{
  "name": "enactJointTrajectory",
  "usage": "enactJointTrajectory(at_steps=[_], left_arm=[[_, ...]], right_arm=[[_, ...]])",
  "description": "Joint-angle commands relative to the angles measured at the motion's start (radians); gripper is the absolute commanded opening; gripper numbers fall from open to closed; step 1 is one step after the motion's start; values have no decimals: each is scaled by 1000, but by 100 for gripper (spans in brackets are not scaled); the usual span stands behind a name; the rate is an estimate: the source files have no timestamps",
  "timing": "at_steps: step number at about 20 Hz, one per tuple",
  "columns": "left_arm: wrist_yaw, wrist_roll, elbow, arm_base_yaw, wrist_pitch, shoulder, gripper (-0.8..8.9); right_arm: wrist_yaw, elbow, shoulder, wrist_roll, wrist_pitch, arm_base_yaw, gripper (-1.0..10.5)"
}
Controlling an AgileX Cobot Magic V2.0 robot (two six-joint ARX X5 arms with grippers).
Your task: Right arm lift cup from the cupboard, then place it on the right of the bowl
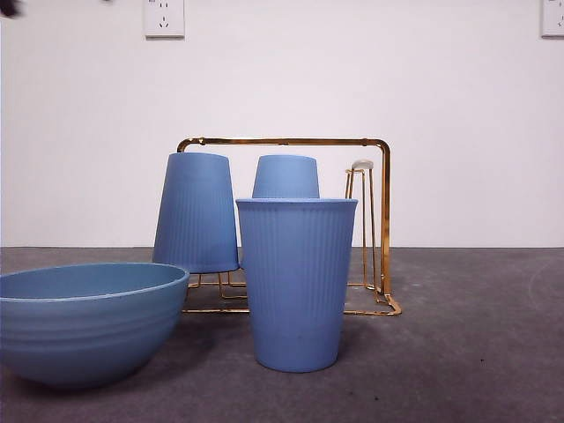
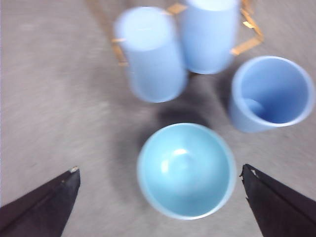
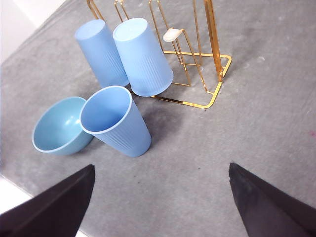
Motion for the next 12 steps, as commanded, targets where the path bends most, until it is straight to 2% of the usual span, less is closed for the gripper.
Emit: enactJointTrajectory(at_steps=[1,4,8,9,10,11,12], left_arm=[[-52,-72,-85,-7,15,-121,520],[-123,-129,-229,-7,61,-301,516],[-124,-153,-346,-7,172,-464,487],[-127,-151,-352,-7,172,-476,442],[-131,-145,-352,-7,170,-480,301],[-130,-122,-352,-7,170,-480,-18],[-131,-118,-352,-7,171,-479,22]], right_arm=[[-1,11,1,-57,6,5,431],[0,11,1,-90,7,5,431],[0,11,1,-89,8,5,431],[0,11,1,-89,8,5,428],[0,11,1,-88,8,5,333],[0,11,1,-91,8,5,56],[1,11,1,-104,8,5,20]])
